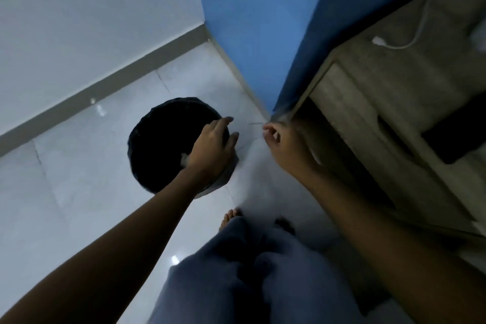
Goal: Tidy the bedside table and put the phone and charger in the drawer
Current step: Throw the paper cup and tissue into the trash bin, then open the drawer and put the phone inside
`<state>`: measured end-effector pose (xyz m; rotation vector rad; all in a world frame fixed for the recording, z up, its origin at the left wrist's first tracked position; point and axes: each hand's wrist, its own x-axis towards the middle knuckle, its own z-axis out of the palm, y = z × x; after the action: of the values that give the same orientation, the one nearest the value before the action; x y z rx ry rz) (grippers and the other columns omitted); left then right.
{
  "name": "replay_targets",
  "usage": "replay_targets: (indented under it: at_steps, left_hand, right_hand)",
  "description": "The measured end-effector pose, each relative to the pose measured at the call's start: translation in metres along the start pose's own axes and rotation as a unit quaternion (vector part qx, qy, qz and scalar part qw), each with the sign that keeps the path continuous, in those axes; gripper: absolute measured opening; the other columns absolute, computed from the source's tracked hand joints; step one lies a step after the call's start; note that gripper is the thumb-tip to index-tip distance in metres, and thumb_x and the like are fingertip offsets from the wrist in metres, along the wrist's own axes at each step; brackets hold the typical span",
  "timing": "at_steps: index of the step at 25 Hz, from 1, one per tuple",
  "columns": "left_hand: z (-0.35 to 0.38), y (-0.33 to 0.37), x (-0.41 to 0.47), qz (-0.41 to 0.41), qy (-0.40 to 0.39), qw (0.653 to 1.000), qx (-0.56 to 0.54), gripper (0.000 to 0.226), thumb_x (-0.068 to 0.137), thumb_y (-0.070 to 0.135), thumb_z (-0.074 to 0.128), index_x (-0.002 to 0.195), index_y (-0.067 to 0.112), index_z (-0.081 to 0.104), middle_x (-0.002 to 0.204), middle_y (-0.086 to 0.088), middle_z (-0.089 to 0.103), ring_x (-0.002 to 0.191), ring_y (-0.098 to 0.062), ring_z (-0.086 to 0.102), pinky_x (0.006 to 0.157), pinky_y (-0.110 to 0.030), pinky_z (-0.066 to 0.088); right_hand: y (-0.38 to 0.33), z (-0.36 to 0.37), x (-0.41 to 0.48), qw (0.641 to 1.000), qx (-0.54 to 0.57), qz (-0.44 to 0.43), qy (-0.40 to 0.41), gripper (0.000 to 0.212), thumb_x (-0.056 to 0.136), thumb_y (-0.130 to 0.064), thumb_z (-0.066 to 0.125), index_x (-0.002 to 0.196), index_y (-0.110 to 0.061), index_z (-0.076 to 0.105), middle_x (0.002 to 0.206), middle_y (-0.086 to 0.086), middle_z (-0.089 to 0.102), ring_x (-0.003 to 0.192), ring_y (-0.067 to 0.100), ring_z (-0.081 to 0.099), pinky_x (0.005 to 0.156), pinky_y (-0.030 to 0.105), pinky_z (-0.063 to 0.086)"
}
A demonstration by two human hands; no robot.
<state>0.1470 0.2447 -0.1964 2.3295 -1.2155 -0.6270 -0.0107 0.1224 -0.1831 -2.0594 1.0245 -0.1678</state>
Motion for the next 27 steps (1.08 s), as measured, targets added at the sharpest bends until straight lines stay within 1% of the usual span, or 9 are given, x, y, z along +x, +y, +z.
replay_targets:
  at_steps: [2, 5, 8, 11, 14, 18, 21, 24, 27]
  left_hand:
    - [0.013, 0.052, 0.009, 0.088, -0.008, 0.996, 0.013, 0.046, 0.1, 0.04, 0.047, 0.141, 0.017, 0.048, 0.141, -0.01, 0.055, 0.13, -0.028, 0.047, 0.107, -0.043, 0.041]
    - [0.037, 0.136, 0.015, 0.204, -0.017, 0.979, 0.018, 0.048, 0.101, 0.04, 0.045, 0.14, 0.012, 0.048, 0.141, -0.013, 0.054, 0.13, -0.032, 0.047, 0.105, -0.048, 0.043]
    - [0.06, 0.191, 0.001, 0.222, -0.031, 0.974, 0.018, 0.054, 0.101, 0.043, 0.043, 0.146, 0.014, 0.041, 0.15, -0.016, 0.044, 0.136, -0.035, 0.042, 0.109, -0.049, 0.04]
    - [0.072, 0.216, -0.015, 0.215, -0.049, 0.975, 0.023, 0.055, 0.101, 0.04, 0.045, 0.148, 0.012, 0.039, 0.155, -0.016, 0.038, 0.142, -0.034, 0.035, 0.113, -0.045, 0.033]
    - [0.065, 0.226, -0.012, 0.217, -0.047, 0.975, 0.035, 0.054, 0.102, 0.04, 0.043, 0.149, 0.013, 0.037, 0.157, -0.015, 0.035, 0.145, -0.033, 0.031, 0.116, -0.047, 0.03]
    - [0.056, 0.221, -0.002, 0.201, -0.045, 0.977, 0.056, 0.056, 0.102, 0.043, 0.042, 0.151, 0.016, 0.034, 0.159, -0.013, 0.033, 0.145, -0.033, 0.03, 0.116, -0.048, 0.028]
    - [0.054, 0.212, -0.006, 0.197, -0.048, 0.976, 0.075, 0.056, 0.102, 0.043, 0.041, 0.151, 0.016, 0.033, 0.158, -0.013, 0.033, 0.146, -0.033, 0.03, 0.118, -0.049, 0.028]
    - [0.051, 0.203, -0.01, 0.192, -0.047, 0.977, 0.08, 0.057, 0.102, 0.045, 0.039, 0.151, 0.017, 0.032, 0.16, -0.011, 0.031, 0.148, -0.032, 0.025, 0.12, -0.048, 0.024]
    - [0.047, 0.189, -0.014, 0.171, -0.037, 0.98, 0.099, 0.061, 0.101, 0.051, 0.034, 0.153, 0.018, 0.03, 0.162, -0.01, 0.025, 0.151, -0.029, 0.018, 0.122, -0.049, 0.016]
  right_hand:
    - [0.025, -0.039, -0.039, 0.995, -0.006, 0.051, 0.09, 0.032, 0.1, -0.025, 0.05, 0.127, -0.012, 0.061, 0.121, 0.005, 0.061, 0.112, 0.019, 0.057, 0.088, 0.021, 0.045]
    - [0.062, -0.081, -0.091, 0.976, -0.058, 0.076, 0.196, 0.044, 0.101, -0.028, 0.046, 0.14, -0.01, 0.05, 0.143, 0.013, 0.052, 0.132, 0.027, 0.043, 0.108, 0.04, 0.038]
    - [0.09, -0.103, -0.113, 0.967, -0.12, 0.111, 0.198, 0.054, 0.099, -0.023, 0.046, 0.148, -0.004, 0.036, 0.155, 0.017, 0.037, 0.144, 0.032, 0.028, 0.118, 0.042, 0.023]
    - [0.1, -0.11, -0.118, 0.962, -0.18, 0.14, 0.147, 0.068, 0.095, -0.024, 0.048, 0.153, 0.001, 0.02, 0.159, 0.02, 0.026, 0.148, 0.034, 0.019, 0.122, 0.043, 0.012]
    - [0.097, -0.111, -0.116, 0.956, -0.22, 0.151, 0.123, 0.079, 0.093, -0.029, 0.053, 0.153, 0.003, 0.011, 0.161, 0.021, 0.02, 0.148, 0.035, 0.015, 0.122, 0.044, 0.01]
    - [0.086, -0.107, -0.113, 0.942, -0.253, 0.171, 0.14, 0.079, 0.087, -0.034, 0.065, 0.148, 0.002, 0.028, 0.157, 0.022, 0.027, 0.145, 0.035, 0.023, 0.119, 0.044, 0.022]
    - [0.075, -0.103, -0.117, 0.947, -0.222, 0.18, 0.149, 0.074, 0.084, -0.031, 0.07, 0.143, -0.002, 0.036, 0.153, 0.019, 0.037, 0.141, 0.033, 0.03, 0.112, 0.042, 0.032]
    - [0.066, -0.102, -0.13, 0.955, -0.191, 0.158, 0.163, 0.054, 0.089, -0.025, 0.063, 0.137, -0.008, 0.046, 0.141, 0.013, 0.053, 0.13, 0.028, 0.045, 0.105, 0.039, 0.04]
    - [0.055, -0.098, -0.148, 0.975, -0.122, 0.131, 0.132, 0.034, 0.093, -0.022, 0.058, 0.126, -0.014, 0.055, 0.125, 0.007, 0.063, 0.113, 0.021, 0.058, 0.092, 0.033, 0.047]
